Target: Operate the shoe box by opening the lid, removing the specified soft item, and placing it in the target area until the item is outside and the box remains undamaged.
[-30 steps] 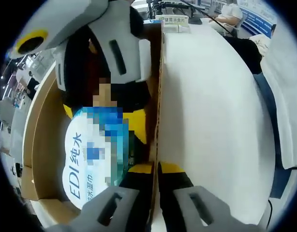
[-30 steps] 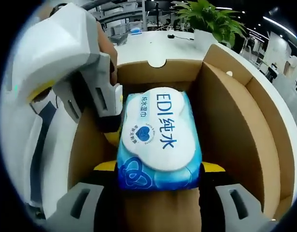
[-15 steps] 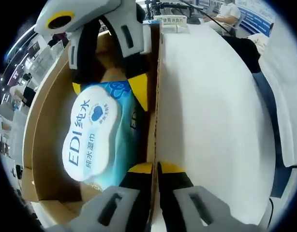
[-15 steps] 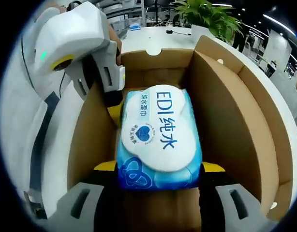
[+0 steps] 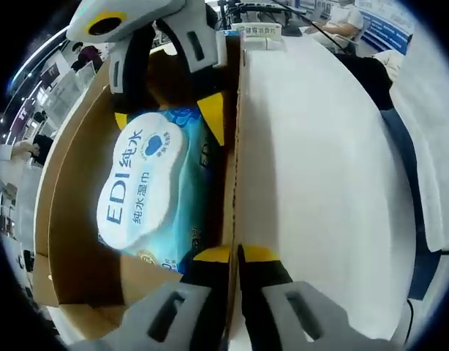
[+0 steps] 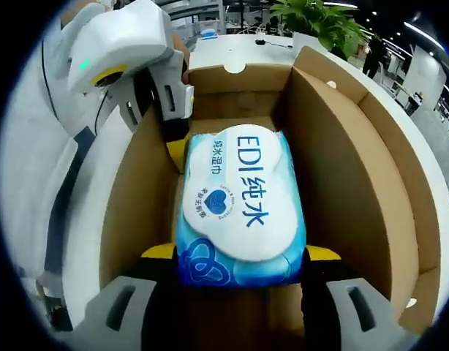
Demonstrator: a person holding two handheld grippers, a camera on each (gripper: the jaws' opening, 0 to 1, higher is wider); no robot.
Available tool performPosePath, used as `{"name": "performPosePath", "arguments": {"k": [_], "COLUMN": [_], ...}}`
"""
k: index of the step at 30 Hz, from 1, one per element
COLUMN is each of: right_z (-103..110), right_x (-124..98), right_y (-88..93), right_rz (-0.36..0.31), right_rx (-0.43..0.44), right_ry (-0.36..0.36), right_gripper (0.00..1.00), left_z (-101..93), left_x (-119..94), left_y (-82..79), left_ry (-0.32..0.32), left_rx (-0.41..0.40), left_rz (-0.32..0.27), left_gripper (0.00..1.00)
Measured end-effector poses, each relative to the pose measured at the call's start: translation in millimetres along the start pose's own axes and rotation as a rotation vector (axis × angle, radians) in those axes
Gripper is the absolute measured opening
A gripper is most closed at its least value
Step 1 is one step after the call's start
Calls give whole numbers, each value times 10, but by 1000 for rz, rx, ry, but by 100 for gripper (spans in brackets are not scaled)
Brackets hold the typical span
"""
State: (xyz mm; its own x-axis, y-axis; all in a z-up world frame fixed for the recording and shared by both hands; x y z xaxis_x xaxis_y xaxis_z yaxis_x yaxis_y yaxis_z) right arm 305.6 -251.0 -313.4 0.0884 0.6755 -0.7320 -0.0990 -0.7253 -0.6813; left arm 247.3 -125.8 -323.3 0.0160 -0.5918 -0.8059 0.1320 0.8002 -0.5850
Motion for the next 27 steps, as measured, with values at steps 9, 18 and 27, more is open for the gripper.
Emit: {"name": "performPosePath", "arguments": {"k": [9, 18, 27], "right_z": [7, 13, 26], "right_x": [51, 179, 196], "right_y": [11, 42, 53], "right_rz": [47, 71, 91], "right_rx": [-11, -4, -4], "right_ry": [16, 14, 13], "right_gripper": [70, 75, 76], "left_z": [0, -21, -26], "left_x": [-3, 2, 0], "left_y": [-5, -7, -5], "left_ry": [2, -1, 0], "left_rx": [4, 6, 3], "left_rz": [0, 1, 5], "left_gripper": [2, 2, 2]}}
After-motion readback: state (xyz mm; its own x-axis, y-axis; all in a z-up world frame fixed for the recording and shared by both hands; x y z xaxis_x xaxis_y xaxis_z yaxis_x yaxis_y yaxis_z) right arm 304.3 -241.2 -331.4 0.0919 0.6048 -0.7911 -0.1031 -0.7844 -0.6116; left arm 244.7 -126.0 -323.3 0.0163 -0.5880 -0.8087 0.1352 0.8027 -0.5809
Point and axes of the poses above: the point that each gripper's makers call its tool centre point, and the gripper's own axes: x roughly forward along the fingers, z roughly to its left, y roughly out of its underside, the point moved 5 cm from there along -x, roughly backward along the fingers, and after that the axes turned 13 degrees about -z, right-handed, at the moved point
